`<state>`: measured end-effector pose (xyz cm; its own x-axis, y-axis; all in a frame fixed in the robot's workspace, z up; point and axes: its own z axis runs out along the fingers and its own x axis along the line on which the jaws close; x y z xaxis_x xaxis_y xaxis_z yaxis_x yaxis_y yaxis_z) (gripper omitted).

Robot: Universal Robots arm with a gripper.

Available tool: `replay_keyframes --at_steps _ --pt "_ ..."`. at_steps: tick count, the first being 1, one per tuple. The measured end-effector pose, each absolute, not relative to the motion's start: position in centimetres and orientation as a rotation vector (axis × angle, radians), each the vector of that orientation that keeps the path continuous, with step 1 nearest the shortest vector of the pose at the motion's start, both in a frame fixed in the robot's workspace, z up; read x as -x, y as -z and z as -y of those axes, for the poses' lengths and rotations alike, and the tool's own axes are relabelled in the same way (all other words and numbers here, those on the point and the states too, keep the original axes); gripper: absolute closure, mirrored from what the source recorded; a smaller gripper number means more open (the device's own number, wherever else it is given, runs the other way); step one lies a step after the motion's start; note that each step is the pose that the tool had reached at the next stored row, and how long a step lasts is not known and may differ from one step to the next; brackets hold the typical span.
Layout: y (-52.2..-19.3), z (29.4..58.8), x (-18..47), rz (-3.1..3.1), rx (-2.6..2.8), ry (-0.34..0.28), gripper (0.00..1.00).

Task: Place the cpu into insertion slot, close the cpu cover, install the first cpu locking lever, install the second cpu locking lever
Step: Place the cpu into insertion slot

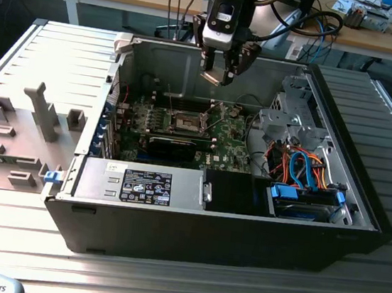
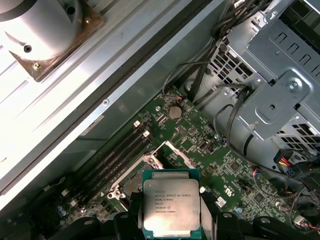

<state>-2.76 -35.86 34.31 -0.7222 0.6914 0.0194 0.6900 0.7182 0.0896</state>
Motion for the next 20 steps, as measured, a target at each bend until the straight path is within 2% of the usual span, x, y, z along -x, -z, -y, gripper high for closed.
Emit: replay_keyframes --at_steps 20 --pt "-34.31 35.86 2.76 -2.887 -1.189 -0.141 0.46"
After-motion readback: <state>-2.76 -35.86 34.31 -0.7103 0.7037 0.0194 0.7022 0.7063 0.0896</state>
